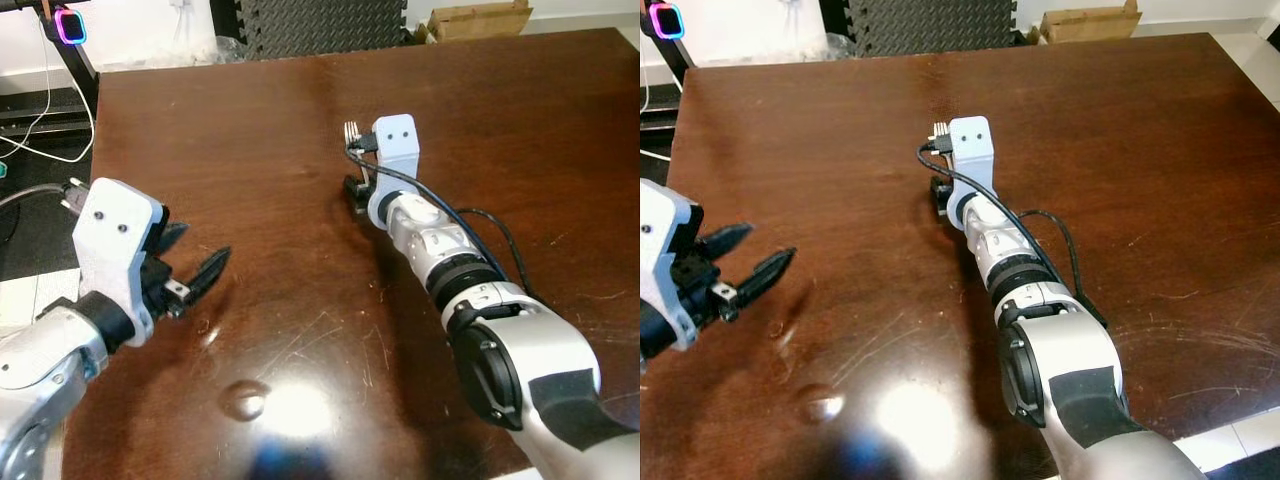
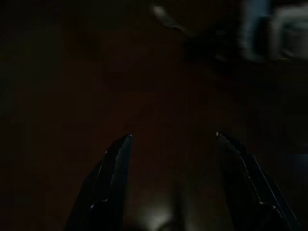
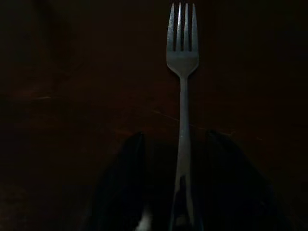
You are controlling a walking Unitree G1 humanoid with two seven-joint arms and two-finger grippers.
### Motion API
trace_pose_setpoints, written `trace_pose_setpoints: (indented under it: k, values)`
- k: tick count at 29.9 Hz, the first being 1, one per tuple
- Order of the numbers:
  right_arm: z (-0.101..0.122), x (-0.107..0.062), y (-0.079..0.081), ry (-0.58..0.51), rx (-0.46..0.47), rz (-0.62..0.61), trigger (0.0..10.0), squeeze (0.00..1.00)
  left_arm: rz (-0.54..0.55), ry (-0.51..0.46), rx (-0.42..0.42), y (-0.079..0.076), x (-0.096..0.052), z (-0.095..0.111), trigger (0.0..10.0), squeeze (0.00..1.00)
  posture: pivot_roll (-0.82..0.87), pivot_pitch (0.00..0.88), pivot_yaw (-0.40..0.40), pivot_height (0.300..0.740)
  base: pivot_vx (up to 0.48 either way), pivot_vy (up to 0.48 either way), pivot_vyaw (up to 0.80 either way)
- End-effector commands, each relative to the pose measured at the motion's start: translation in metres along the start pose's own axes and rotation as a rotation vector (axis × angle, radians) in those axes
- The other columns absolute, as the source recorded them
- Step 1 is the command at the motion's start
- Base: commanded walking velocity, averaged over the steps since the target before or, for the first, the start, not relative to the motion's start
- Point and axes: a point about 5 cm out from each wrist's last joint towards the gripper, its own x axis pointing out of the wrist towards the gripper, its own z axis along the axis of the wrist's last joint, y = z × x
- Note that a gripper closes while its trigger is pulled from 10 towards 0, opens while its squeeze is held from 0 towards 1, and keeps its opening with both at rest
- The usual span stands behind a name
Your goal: Setting the table
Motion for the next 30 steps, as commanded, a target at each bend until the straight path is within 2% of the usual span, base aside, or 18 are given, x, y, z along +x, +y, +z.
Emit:
trace_pose_setpoints:
  k: [1, 9, 15, 20, 23, 24, 25, 28, 29, 30]
  values:
    - [-0.013, 0.000, 0.003, 0.057, -0.008, 0.011, 0.0, 0.00, -0.031, 0.007, 0.003, -0.003, -0.006, 0.001, 10.0, 0.00, 0.26, 0.335, 0.053, 0.740, 0.000, 0.000, 0.00]
    - [-0.020, -0.001, 0.005, 0.096, -0.019, 0.046, 0.0, 0.00, -0.015, -0.003, -0.016, -0.001, -0.005, 0.005, 10.0, 0.00, 0.26, 0.334, 0.052, 0.740, 0.000, 0.000, 0.00]
    - [-0.022, -0.001, 0.005, 0.103, 0.019, 0.060, 0.0, 0.00, -0.028, 0.006, -0.033, -0.004, -0.005, 0.004, 10.0, 0.00, 0.25, 0.331, 0.052, 0.740, 0.000, 0.000, 0.00]
    - [-0.019, -0.001, 0.002, 0.088, 0.007, 0.053, 0.0, 0.00, -0.030, 0.006, -0.033, -0.004, -0.003, 0.004, 10.0, 0.00, 0.24, 0.322, 0.052, 0.740, 0.000, 0.000, 0.00]
    - [-0.008, -0.001, -0.003, 0.028, 0.021, 0.034, 0.0, 0.00, -0.030, 0.007, -0.037, -0.005, -0.002, 0.002, 10.0, 0.00, 0.24, 0.314, 0.050, 0.740, 0.000, 0.000, 0.00]
    - [0.002, -0.001, -0.006, -0.027, 0.022, 0.023, 1.5, 0.00, -0.027, 0.008, -0.041, -0.006, -0.001, 0.001, 10.0, 0.00, 0.24, 0.307, 0.046, 0.740, 0.000, 0.000, 0.00]
    - [0.014, -0.001, -0.009, -0.097, 0.039, 0.006, 10.0, 0.00, -0.018, 0.006, -0.047, -0.007, 0.001, 0.000, 10.0, 0.00, 0.24, 0.301, 0.045, 0.740, 0.000, 0.000, 0.00]
    - [0.039, -0.006, -0.017, -0.263, 0.090, -0.018, 10.0, 0.00, 0.028, -0.002, -0.080, -0.009, 0.007, -0.005, 10.0, 0.00, 0.23, 0.288, 0.043, 0.740, 0.000, 0.000, 0.00]
    - [0.039, -0.006, -0.017, -0.263, 0.090, -0.018, 10.0, 0.00, 0.028, -0.002, -0.080, -0.009, 0.007, -0.005, 10.0, 0.00, 0.23, 0.288, 0.043, 0.740, 0.000, 0.000, 0.00]
    - [0.045, -0.008, -0.021, -0.311, 0.119, -0.038, 10.0, 0.00, 0.039, -0.006, -0.088, -0.010, 0.010, -0.007, 10.0, 0.00, 0.22, 0.282, 0.042, 0.740, 0.000, 0.000, 0.00]
